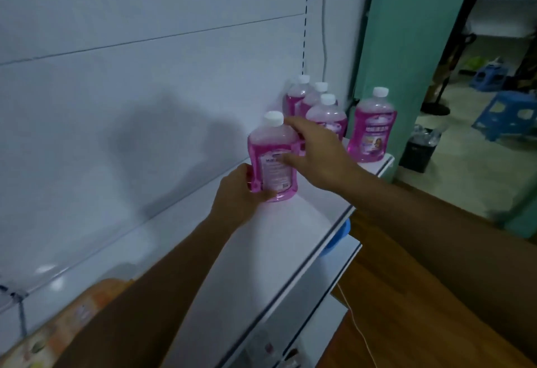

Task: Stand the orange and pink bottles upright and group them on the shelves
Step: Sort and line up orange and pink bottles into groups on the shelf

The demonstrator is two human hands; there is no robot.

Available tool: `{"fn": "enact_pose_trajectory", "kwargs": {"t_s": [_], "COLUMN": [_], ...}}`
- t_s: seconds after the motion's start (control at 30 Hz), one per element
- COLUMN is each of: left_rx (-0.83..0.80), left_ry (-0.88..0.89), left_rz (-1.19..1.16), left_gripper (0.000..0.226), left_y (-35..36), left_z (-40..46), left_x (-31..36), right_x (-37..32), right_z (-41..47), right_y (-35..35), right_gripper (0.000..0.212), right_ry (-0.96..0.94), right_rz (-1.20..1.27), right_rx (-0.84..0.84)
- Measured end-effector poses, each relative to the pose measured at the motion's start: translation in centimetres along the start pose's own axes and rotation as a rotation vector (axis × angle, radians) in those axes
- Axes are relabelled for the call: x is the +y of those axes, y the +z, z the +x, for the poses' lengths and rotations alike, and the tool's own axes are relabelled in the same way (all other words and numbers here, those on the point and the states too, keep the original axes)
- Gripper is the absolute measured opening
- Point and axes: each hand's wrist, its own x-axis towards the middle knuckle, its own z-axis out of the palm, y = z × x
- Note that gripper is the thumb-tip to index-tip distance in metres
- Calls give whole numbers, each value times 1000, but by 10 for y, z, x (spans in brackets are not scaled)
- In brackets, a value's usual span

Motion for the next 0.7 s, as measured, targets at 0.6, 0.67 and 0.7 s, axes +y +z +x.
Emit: {"fn": "enact_pose_trajectory", "kwargs": {"t_s": [0.6, 0.67, 0.7], "left_rx": [156, 147, 138], "left_ry": [-167, -149, -146], "left_rz": [76, 72, 85], "left_gripper": [32, 30, 30], "left_y": [34, 36, 36], "left_z": [124, 126, 126], "left_x": [-25, -26, -26], "right_x": [48, 50, 49], "right_z": [130, 131, 130], "right_y": [32, 35, 36], "right_gripper": [51, 51, 50], "right_ry": [47, 66, 75], "right_rz": [-52, -36, -31], "right_rx": [-208, -190, -181]}}
